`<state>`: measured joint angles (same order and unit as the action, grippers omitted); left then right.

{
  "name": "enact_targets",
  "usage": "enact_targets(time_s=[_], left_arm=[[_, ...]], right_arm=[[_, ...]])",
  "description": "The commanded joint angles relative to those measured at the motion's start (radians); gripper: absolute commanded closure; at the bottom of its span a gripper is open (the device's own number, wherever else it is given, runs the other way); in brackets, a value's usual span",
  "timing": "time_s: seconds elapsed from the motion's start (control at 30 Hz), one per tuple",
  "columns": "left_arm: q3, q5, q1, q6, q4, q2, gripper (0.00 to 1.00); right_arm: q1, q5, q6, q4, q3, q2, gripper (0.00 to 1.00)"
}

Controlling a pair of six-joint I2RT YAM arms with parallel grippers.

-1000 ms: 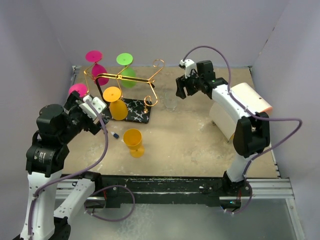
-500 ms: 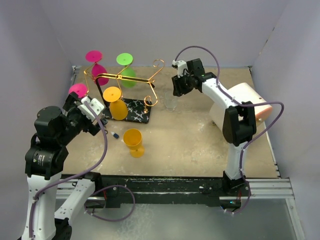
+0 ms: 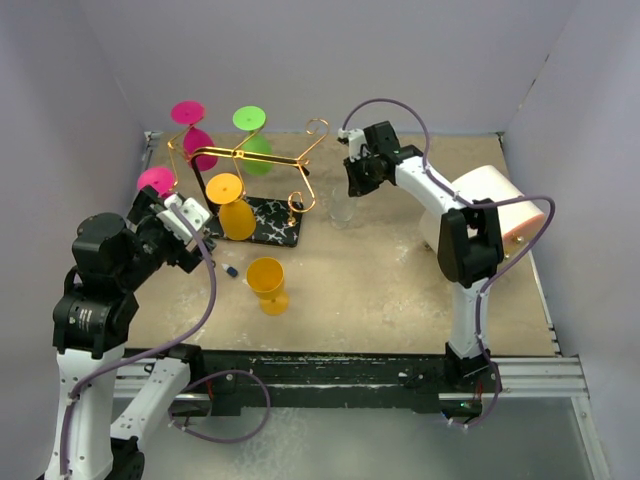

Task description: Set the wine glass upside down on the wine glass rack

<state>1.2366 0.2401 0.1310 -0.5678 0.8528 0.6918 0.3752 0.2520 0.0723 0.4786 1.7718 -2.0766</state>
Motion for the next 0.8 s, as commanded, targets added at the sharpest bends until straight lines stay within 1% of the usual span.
enact_targets(time_s=[0.0, 0.1, 0.4, 0.53, 0.67, 0.77], left_arm=[[0.003, 0.016, -0.008, 0.008, -0.044, -0.010, 0.01], [-0.001, 0.013, -0.009, 0.009, -0.046, -0.015, 0.01], [0.031, -0.038, -0.029, 0.117, -0.074, 0.001, 0.01], [0.044, -0.079, -0.054, 0.209, -0.101, 0.011, 0.01], [0.058, 0.004, -0.100, 0.302, -0.110, 0.019, 0.01], [0.110, 0.078, -0.131, 0.386, -0.105, 0.064, 0.01]], right_arm=[[0.002, -0.001, 0.004, 0.040, 0.032, 0.019, 0.95], [0.002, -0.016, 0.014, 0.024, 0.004, 0.060, 1.00], [-0.020, -0.048, 0.064, 0.003, -0.037, 0.187, 1.00], [-0.066, 0.029, 0.095, -0.032, -0.097, 0.283, 1.00], [-0.135, 0.096, 0.118, -0.069, -0.149, 0.384, 1.00], [-0.194, 0.153, 0.113, -0.126, -0.195, 0.480, 1.00]])
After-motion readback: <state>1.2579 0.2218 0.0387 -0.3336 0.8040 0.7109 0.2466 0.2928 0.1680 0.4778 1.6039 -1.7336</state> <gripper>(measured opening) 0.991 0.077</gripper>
